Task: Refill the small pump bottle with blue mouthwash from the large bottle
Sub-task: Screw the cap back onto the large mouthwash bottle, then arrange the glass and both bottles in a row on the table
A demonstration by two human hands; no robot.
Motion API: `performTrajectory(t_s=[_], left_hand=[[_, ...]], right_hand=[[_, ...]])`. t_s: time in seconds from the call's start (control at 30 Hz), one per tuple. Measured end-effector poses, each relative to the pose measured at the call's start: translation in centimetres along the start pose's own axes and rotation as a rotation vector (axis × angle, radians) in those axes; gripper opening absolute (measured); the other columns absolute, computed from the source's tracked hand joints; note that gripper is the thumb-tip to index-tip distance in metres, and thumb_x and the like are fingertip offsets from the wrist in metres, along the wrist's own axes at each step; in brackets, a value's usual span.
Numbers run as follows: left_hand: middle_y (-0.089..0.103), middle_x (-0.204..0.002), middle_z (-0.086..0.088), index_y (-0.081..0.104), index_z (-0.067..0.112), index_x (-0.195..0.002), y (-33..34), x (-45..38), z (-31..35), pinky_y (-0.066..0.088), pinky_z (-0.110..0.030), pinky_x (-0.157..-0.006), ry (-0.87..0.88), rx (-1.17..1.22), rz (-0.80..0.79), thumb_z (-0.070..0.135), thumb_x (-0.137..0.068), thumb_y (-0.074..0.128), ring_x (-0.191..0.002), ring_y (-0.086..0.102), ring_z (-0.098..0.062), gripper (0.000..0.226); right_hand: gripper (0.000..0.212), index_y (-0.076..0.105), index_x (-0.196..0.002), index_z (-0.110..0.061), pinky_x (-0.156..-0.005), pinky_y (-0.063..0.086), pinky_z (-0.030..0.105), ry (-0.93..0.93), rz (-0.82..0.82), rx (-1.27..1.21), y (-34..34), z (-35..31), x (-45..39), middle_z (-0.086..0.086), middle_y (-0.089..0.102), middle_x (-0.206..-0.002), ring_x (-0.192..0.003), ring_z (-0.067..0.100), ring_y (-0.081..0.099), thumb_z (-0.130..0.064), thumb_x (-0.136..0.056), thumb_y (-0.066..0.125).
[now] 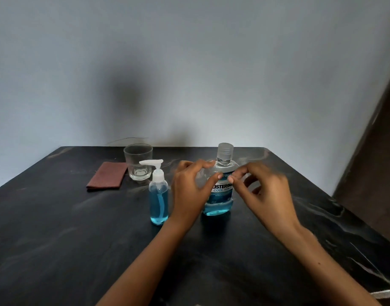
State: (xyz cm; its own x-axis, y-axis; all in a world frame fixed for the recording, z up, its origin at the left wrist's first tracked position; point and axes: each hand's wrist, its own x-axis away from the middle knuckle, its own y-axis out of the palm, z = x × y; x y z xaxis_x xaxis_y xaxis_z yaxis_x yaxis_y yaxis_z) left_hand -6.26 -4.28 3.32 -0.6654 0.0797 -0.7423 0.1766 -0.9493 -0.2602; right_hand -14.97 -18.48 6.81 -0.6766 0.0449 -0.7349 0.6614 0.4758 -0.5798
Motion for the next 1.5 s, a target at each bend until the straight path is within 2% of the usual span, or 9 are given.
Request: performTrajectory(t_s=[0.13, 0.3, 0.47, 0.6, 0.73, 0.87, 1.23, 1.37, 1.5], left_hand=[[0.065, -0.095, 0.009, 0.068, 0.02, -0.104, 0.1, -0.1, 0.4, 0.032, -0.004, -0.072, -0.001, -0.034, -0.027, 0.034, -0.081, 0.071, -0.091, 0.047, 0.0, 0.028], [0.059, -0.103, 0.006, 0.06, 0.024, -0.124, -1.3, 0.6, 1.0, 0.04, -0.012, -0.079, -0.012, -0.061, -0.054, 0.034, -0.083, 0.069, -0.096, 0.049, -0.005, 0.043], [0.067, -0.084, -0.002, 0.069, 0.011, -0.083, -5.6, 2.3, 1.0, 0.046, -0.029, -0.072, 0.219, -0.192, 0.129, 0.021, -0.08, 0.075, -0.083, 0.056, -0.016, 0.012], [0.049, -0.095, 0.001, 0.053, 0.011, -0.097, -9.4, 3.3, -0.9, 0.034, -0.016, -0.071, -0.014, -0.285, 0.289, 0.039, -0.069, 0.081, -0.087, 0.041, -0.008, 0.048], [0.052, -0.119, -0.006, 0.046, 0.01, -0.122, -9.8, 3.3, -3.2, 0.041, -0.032, -0.093, -0.292, -0.307, -0.024, 0.05, -0.064, 0.077, -0.111, 0.044, -0.019, 0.076], [0.058, -0.121, -0.006, 0.05, 0.013, -0.123, -9.3, 3.4, -4.3, 0.045, -0.046, -0.095, -0.287, -0.232, -0.175, 0.044, -0.075, 0.072, -0.111, 0.052, -0.022, 0.061], [0.059, -0.099, -0.003, 0.053, 0.009, -0.105, -15.8, 3.1, -6.9, 0.046, -0.029, -0.073, -0.265, -0.352, -0.052, 0.048, -0.069, 0.071, -0.084, 0.055, -0.016, 0.057], [0.061, -0.102, -0.012, 0.052, 0.007, -0.104, -16.9, 3.8, -7.6, 0.05, -0.04, -0.08, -0.298, -0.363, -0.003, 0.045, -0.072, 0.073, -0.091, 0.058, -0.023, 0.054], [0.06, -0.101, -0.013, 0.053, 0.006, -0.104, -16.9, 4.1, -7.9, 0.05, -0.037, -0.078, -0.282, -0.383, 0.008, 0.049, -0.07, 0.071, -0.089, 0.057, -0.023, 0.058]], right_hand=[[0.009, 0.064, -0.08, -0.021, -0.062, 0.055, 0.033, 0.024, -0.143, 0.016, 1.6, 0.0, 2.6, -0.011, 0.065, -0.086, -0.072, 0.005, 0.062, -0.029, -0.083, 0.068], [0.01, 0.067, -0.083, -0.02, -0.065, 0.054, 0.038, 0.069, -0.203, 0.016, 2.8, -0.4, 3.5, -0.008, 0.067, -0.087, -0.072, 0.009, 0.062, -0.029, -0.081, 0.072], [0.01, 0.069, -0.081, -0.022, -0.065, 0.054, 0.037, 0.043, -0.209, 0.005, 3.5, -0.9, 3.6, -0.008, 0.069, -0.082, -0.071, 0.01, 0.061, -0.031, -0.08, 0.072], [0.011, 0.068, -0.08, -0.021, -0.067, 0.054, 0.033, 0.034, -0.232, -0.05, 4.6, -1.3, 3.3, -0.008, 0.069, -0.081, -0.071, 0.007, 0.062, -0.031, -0.081, 0.071], [0.013, 0.067, -0.08, -0.018, -0.064, 0.048, 0.017, -0.002, -0.244, -0.085, 6.0, -2.4, 2.8, -0.006, 0.067, -0.079, -0.067, 0.002, 0.058, -0.031, -0.082, 0.071], [0.016, 0.067, -0.079, -0.016, -0.064, 0.052, 0.026, 0.018, -0.25, -0.1, 7.2, -3.5, 2.4, -0.003, 0.067, -0.079, -0.067, 0.007, 0.059, -0.031, -0.082, 0.07], [0.025, 0.067, -0.081, -0.017, -0.067, 0.054, 0.028, 0.098, -0.341, -0.125, 10.2, -4.0, 1.9, -0.002, 0.068, -0.085, -0.072, 0.006, 0.063, -0.043, -0.084, 0.065], [0.034, 0.062, -0.103, -0.017, -0.072, 0.055, 0.026, 0.201, -0.332, -0.24, 13.0, -4.8, 0.3, -0.004, 0.065, -0.101, -0.08, 0.008, 0.065, -0.041, -0.081, 0.069], [0.062, 0.047, -0.122, -0.014, -0.085, 0.055, 0.037, 0.394, -0.283, -0.369, 17.4, -5.3, -2.7, 0.002, 0.058, -0.115, -0.096, 0.018, 0.061, -0.043, -0.075, 0.075]])
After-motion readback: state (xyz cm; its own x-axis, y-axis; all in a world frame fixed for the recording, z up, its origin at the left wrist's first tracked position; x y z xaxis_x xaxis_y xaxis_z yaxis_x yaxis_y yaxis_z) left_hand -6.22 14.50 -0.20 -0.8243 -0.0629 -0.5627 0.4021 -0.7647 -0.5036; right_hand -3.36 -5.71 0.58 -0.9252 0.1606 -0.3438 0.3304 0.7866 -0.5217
